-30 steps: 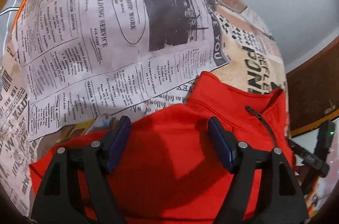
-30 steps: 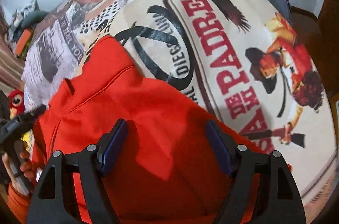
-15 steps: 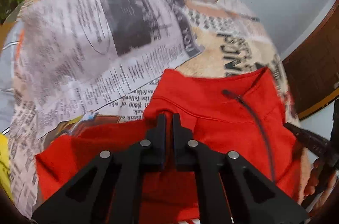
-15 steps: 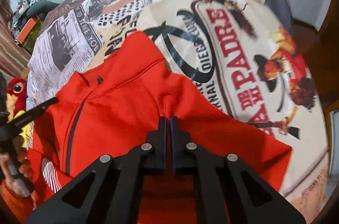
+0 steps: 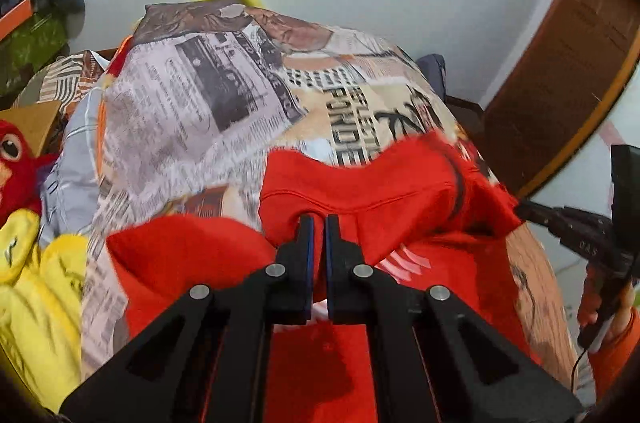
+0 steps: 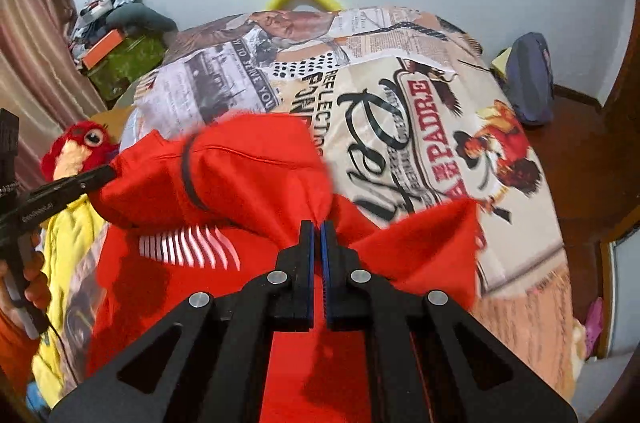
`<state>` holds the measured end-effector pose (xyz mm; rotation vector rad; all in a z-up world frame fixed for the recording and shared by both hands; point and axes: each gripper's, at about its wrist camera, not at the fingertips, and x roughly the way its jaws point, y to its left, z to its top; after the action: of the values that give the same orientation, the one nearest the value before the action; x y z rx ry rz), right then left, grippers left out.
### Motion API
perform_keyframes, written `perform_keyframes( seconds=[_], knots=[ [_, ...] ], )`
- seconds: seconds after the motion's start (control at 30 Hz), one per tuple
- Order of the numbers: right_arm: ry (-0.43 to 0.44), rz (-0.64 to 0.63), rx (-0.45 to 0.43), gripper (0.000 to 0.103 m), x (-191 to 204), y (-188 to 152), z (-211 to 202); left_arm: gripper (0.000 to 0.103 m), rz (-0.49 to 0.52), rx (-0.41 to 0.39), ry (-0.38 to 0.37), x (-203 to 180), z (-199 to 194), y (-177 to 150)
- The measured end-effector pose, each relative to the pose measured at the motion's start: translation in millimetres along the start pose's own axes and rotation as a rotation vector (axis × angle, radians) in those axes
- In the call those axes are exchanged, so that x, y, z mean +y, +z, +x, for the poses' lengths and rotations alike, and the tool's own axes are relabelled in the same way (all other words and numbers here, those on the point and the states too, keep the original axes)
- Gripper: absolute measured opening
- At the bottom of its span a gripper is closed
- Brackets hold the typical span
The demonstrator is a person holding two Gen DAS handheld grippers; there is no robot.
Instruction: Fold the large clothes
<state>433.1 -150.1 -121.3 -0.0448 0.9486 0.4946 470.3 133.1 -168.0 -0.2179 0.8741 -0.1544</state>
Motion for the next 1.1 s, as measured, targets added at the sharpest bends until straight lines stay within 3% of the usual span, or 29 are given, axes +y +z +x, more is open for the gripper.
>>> perform_keyframes(
  seconds=[0.13, 0.47, 0.67, 0.77, 0.9, 1.07, 1.1],
  knots=[
    [0.031, -0.003, 0.036, 0.003, 3, -34, -13, 0.003, 0.038, 0.033, 0.016, -12, -16, -35],
    [0.034, 0.007, 0.164, 0.001, 8, -132, -3, 0.001, 0.020, 0.160, -0.039, -32, -21, -142],
    [0.019, 0.005, 0.124, 0.001, 13, -145, -22, 0.000, 0.123, 0.193, -0.051, -58, -38, -196],
    [0.029, -0.002, 0.050, 0.001, 20, -141, -46, 0.001, 0.158, 0.186, -0.018, -60, -52, -207],
    [0.042, 0.011, -0.024, 0.002, 25, -129, -72, 0.002, 0.109, 0.150, 0.014, -46, -76, -199],
    [0.087, 0.058, -0.040, 0.009, 29, -111, -70, 0.004, 0.052, 0.059, 0.073, -25, -96, -166],
    [0.093, 0.067, -0.032, 0.015, 31, -106, -64, 0.004, 0.049, 0.051, 0.083, -23, -95, -160]
  ],
)
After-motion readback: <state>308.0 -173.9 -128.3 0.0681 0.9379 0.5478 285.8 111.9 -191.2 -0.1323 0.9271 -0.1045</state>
